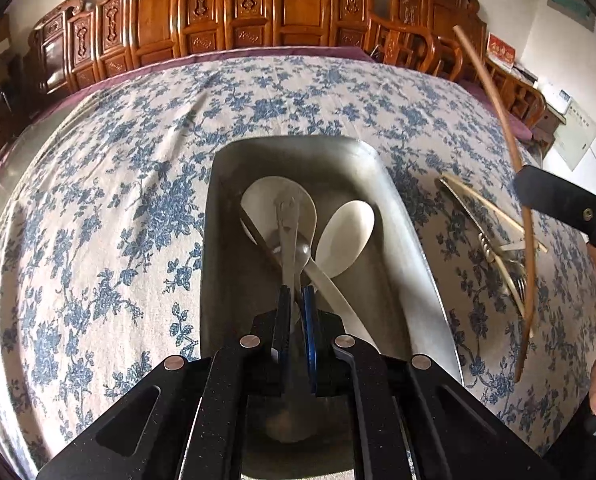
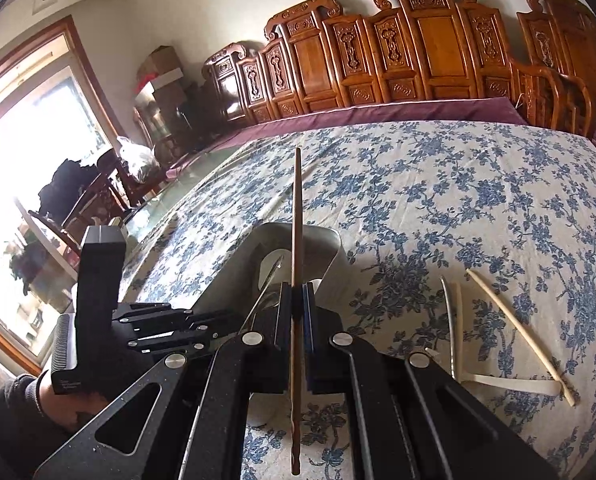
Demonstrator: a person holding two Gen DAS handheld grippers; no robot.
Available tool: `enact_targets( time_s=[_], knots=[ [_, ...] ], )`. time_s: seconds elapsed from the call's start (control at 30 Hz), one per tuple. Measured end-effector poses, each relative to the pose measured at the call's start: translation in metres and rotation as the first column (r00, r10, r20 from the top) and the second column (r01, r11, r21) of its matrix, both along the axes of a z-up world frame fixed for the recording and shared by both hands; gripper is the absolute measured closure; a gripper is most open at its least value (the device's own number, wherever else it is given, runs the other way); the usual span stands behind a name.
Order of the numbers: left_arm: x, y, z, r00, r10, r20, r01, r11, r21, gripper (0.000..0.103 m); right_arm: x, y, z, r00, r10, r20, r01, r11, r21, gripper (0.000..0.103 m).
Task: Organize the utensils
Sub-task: 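Lower the wooden chopstick into the tray and open the right tool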
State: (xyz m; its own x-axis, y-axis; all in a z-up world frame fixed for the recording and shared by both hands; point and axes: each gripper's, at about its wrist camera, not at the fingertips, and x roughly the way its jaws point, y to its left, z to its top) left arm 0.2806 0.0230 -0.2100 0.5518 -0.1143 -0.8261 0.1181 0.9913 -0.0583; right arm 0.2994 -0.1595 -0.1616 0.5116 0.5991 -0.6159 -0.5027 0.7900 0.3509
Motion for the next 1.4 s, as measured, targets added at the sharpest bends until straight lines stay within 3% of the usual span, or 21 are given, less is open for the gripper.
enact_targets(
  time_s=[0.2, 0.3, 0.5, 0.77, 1.07, 1.4],
  knots=[
    [-0.007, 0.006, 0.017, 0.999, -0.013, 0.045, 0.014, 0.999, -0.034, 0.096, -0.006, 0.012, 0.012, 1.000, 0.005, 0.030, -0.005, 1.000, -0.003, 0.096],
    [-0.008, 0.016, 0.027, 0.997, 0.011, 0.078, -0.008, 0.999, -0.043, 0.079, -0.006, 0.020, 0.016, 0.999, 0.003, 0.039, -0.003, 1.000, -0.015, 0.097],
    [-0.007, 0.036, 0.035, 0.994, 0.052, 0.098, -0.049, 0.998, -0.040, 0.072, 0.002, 0.038, 0.022, 0.999, 0.001, 0.046, 0.000, 1.000, -0.008, 0.096],
    [-0.005, 0.066, 0.039, 0.987, 0.110, 0.118, -0.109, 0.994, -0.008, 0.069, 0.017, 0.064, 0.019, 0.999, -0.004, 0.053, 0.003, 1.000, 0.008, 0.097],
    [0.000, 0.076, 0.036, 0.986, 0.127, 0.106, -0.127, 0.992, -0.004, 0.069, 0.024, 0.078, -0.016, 1.000, -0.009, -0.011, 0.009, 1.000, 0.021, 0.096],
    [0.000, 0.075, 0.035, 0.986, 0.132, 0.103, -0.132, 0.991, -0.001, 0.069, 0.013, 0.098, -0.043, 0.999, 0.026, -0.039, -0.029, 0.997, -0.076, 0.096]
  ],
)
